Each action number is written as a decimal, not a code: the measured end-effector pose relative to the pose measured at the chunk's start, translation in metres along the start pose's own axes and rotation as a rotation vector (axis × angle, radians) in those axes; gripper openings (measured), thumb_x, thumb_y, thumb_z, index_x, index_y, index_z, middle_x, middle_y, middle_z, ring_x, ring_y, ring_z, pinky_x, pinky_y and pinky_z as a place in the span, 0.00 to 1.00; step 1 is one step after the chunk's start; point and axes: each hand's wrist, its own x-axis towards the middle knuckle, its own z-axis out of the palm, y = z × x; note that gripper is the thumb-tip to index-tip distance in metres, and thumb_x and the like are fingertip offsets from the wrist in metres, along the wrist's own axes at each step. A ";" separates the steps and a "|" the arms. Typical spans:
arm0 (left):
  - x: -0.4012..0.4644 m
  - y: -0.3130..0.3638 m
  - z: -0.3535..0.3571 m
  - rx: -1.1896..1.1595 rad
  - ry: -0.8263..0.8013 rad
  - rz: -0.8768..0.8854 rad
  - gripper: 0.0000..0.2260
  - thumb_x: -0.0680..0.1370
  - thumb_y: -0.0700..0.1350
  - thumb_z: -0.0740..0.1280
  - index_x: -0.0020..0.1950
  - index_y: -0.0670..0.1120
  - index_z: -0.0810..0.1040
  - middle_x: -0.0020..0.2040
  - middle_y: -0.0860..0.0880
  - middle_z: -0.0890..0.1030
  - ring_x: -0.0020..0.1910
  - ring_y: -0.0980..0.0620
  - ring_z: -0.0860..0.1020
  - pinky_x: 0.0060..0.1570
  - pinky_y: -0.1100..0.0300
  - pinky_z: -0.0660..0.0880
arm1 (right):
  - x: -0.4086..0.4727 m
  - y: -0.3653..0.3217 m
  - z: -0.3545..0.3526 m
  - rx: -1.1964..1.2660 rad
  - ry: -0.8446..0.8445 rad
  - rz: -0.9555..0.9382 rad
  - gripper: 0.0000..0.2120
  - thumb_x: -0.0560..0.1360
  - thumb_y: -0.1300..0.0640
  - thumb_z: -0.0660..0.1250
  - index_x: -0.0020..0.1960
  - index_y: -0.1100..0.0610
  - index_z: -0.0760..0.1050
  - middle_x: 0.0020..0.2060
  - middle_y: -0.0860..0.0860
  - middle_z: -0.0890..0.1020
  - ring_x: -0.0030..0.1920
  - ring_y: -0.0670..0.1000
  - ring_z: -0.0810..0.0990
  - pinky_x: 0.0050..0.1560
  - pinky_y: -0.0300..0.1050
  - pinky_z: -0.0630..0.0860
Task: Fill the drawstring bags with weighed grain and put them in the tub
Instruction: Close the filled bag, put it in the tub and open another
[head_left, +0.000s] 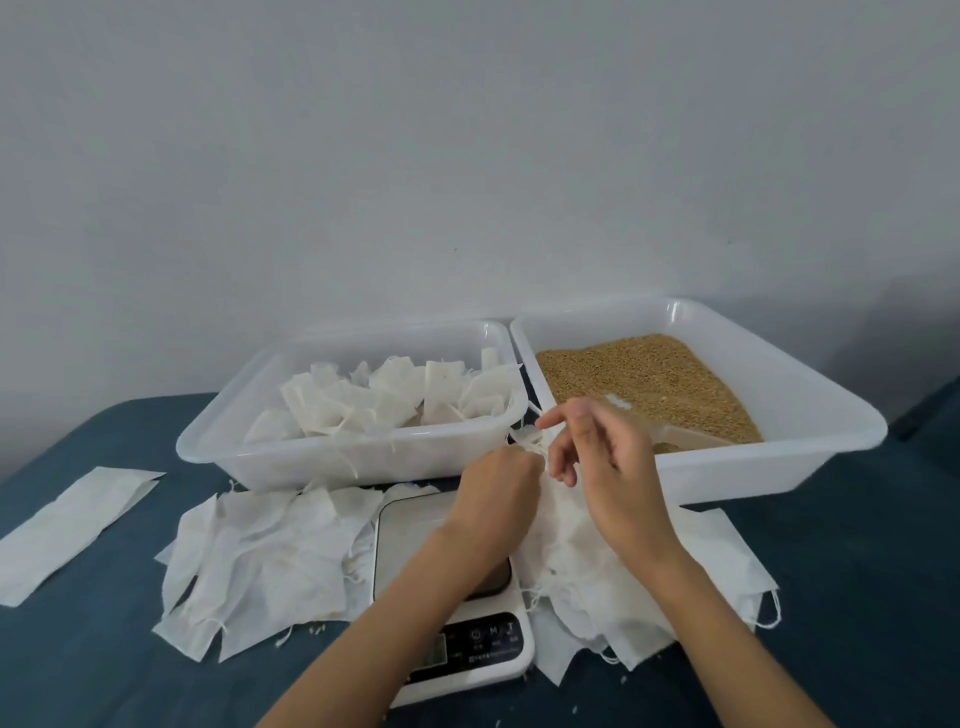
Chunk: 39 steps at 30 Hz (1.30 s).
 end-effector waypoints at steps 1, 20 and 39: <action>-0.002 -0.002 -0.002 -0.024 -0.005 0.000 0.10 0.82 0.36 0.58 0.54 0.42 0.80 0.49 0.43 0.80 0.47 0.41 0.79 0.41 0.51 0.71 | 0.000 0.000 0.000 -0.001 0.000 -0.003 0.15 0.86 0.57 0.57 0.48 0.59 0.80 0.28 0.55 0.77 0.30 0.61 0.74 0.34 0.47 0.73; -0.072 -0.058 -0.022 -1.464 0.214 -0.236 0.06 0.82 0.41 0.70 0.55 0.43 0.86 0.48 0.44 0.87 0.45 0.48 0.83 0.48 0.58 0.79 | -0.026 0.016 0.031 -0.080 -0.220 0.079 0.03 0.78 0.61 0.71 0.49 0.54 0.81 0.40 0.50 0.84 0.42 0.52 0.84 0.48 0.40 0.79; -0.068 -0.063 -0.024 -1.832 0.196 -0.434 0.09 0.85 0.34 0.61 0.61 0.35 0.79 0.48 0.42 0.84 0.47 0.49 0.84 0.48 0.56 0.84 | -0.014 0.018 0.019 0.339 -0.219 0.485 0.14 0.78 0.56 0.70 0.58 0.65 0.82 0.51 0.63 0.84 0.48 0.59 0.83 0.52 0.51 0.82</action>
